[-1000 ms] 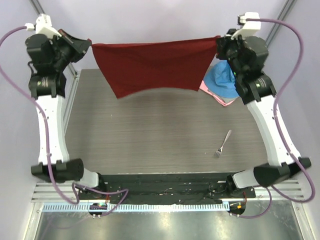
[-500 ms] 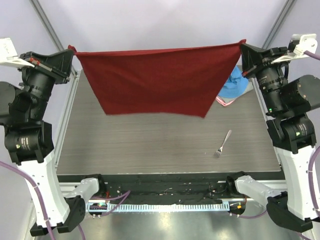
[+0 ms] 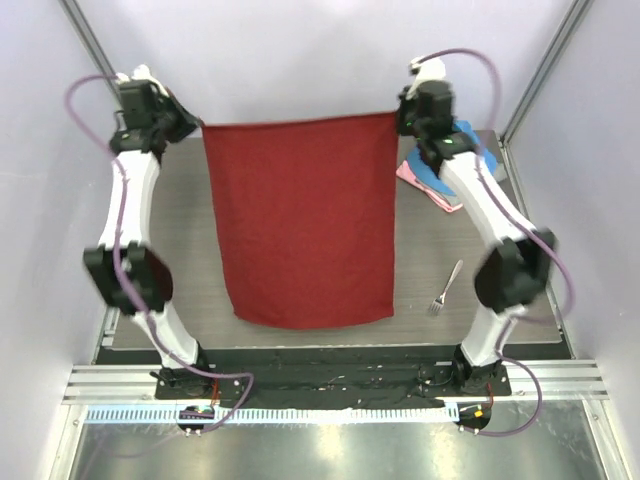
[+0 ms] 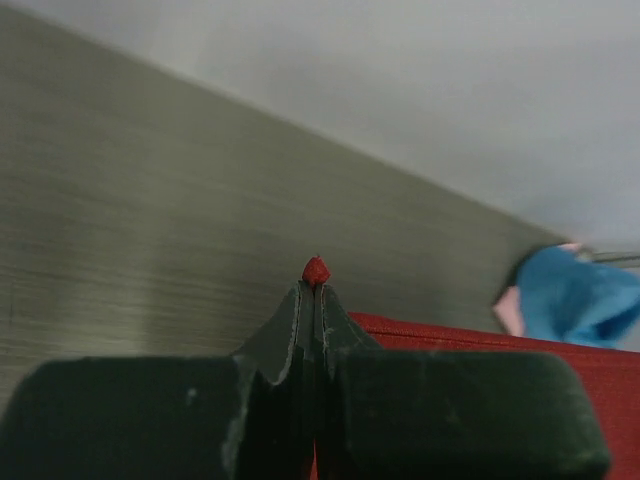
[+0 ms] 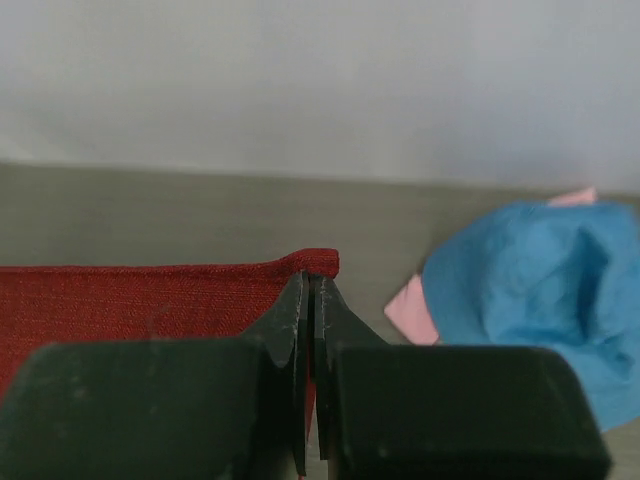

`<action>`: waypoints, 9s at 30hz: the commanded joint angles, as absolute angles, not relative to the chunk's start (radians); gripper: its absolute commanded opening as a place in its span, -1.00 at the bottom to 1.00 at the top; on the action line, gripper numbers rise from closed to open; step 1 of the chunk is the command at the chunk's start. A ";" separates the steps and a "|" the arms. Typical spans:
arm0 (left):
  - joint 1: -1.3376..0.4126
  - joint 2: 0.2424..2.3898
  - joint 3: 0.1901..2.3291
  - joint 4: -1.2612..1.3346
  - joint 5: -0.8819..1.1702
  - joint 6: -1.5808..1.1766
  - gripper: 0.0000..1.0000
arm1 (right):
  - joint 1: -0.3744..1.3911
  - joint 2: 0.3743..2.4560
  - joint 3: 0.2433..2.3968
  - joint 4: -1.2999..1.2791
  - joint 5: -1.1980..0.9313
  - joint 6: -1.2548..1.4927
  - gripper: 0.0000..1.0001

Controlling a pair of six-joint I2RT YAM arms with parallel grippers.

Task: Fold the napkin, place the utensils inside, and roll it up
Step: Flatten the napkin out, then fold the napkin

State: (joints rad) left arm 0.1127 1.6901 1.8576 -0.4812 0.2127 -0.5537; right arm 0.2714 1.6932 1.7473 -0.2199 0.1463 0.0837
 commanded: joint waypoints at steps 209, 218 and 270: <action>0.029 2.187 1.907 -0.712 0.029 -0.333 -1.00 | -0.097 1.402 1.239 -0.285 -0.069 0.403 0.71; 0.067 2.235 1.976 -0.733 0.047 -0.330 -1.00 | -0.098 1.416 1.247 -0.285 -0.069 0.405 0.71; 0.127 2.456 2.238 -0.765 0.072 -0.273 -1.00 | -0.097 1.462 1.281 -0.293 -0.066 0.400 0.71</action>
